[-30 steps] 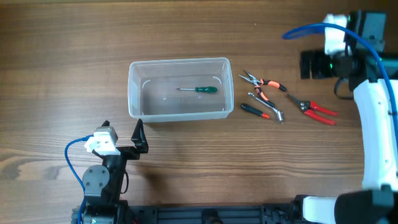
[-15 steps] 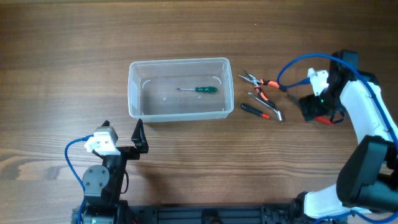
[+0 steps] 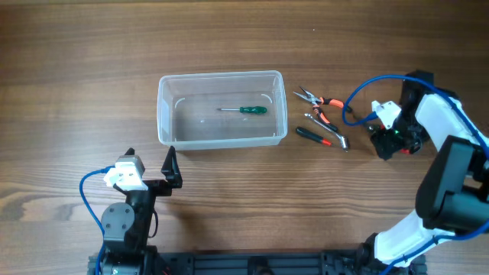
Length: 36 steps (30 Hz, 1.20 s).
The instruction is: Pack container
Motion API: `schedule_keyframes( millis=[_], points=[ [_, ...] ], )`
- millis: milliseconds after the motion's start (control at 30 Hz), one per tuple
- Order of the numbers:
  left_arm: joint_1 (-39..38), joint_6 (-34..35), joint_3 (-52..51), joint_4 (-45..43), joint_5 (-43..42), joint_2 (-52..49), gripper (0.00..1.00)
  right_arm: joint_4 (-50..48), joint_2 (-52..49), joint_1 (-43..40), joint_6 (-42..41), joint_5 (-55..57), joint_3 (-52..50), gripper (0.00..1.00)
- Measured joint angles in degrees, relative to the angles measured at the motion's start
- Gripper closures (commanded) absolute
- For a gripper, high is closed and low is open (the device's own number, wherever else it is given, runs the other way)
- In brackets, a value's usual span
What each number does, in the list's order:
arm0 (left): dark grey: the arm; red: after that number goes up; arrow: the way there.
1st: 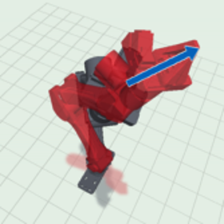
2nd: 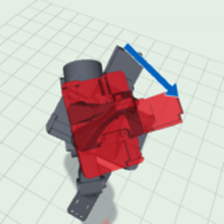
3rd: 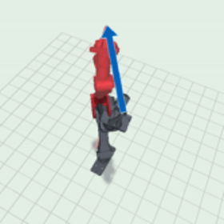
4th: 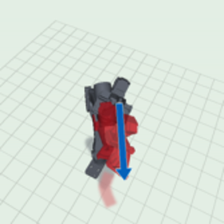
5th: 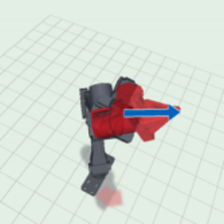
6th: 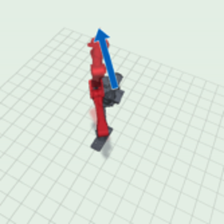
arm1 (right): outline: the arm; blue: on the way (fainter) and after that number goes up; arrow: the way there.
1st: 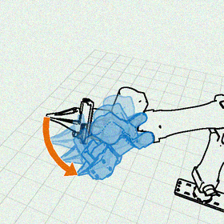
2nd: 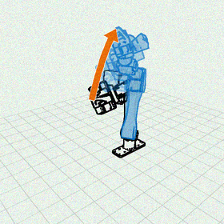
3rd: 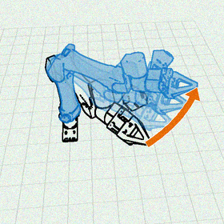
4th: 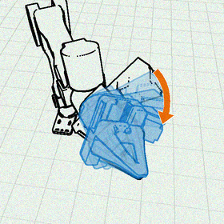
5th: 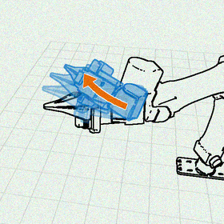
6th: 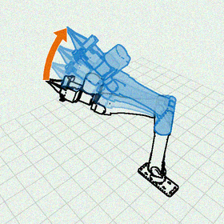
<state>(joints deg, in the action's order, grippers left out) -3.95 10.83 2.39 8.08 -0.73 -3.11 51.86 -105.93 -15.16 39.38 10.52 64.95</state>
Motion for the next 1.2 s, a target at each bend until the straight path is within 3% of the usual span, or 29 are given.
schedule_keyframes(
  millis=[133,233,300,467,800,1033,1200],
  points=[
    [0.0,0.02,0.0,0.0,0.0,0.0,0.0,-0.02,-1.14,0.0,0.39,0.0,0.0,0.34],
    [0.0,0.02,0.0,0.0,0.0,0.0,0.0,-0.15,-1.68,0.0,0.61,-0.33,0.0,0.64],
    [0.0,0.02,0.0,0.0,0.0,0.0,0.0,-0.87,-2.4,0.0,0.5,-0.81,0.0,0.67],
    [0.0,0.02,0.0,0.0,0.0,0.0,0.0,-2.19,-2.67,0.0,-2.4,-1.29,0.07,0.95],
    [0.0,0.02,0.0,0.0,0.0,0.0,0.0,-2.34,-3.39,-0.11,-14.64,-3.41,4.48,0.96],
    [0.0,0.0,0.0,-0.02,0.0,0.0,0.0,6.1,-3.13,2.89,-23.52,-19.65,26.36,0.96],
    [0.0,0.02,0.0,0.0,0.0,0.0,0.0,9.88,-0.35,13.0,-27.87,-30.95,37.77,0.96]
  ],
)
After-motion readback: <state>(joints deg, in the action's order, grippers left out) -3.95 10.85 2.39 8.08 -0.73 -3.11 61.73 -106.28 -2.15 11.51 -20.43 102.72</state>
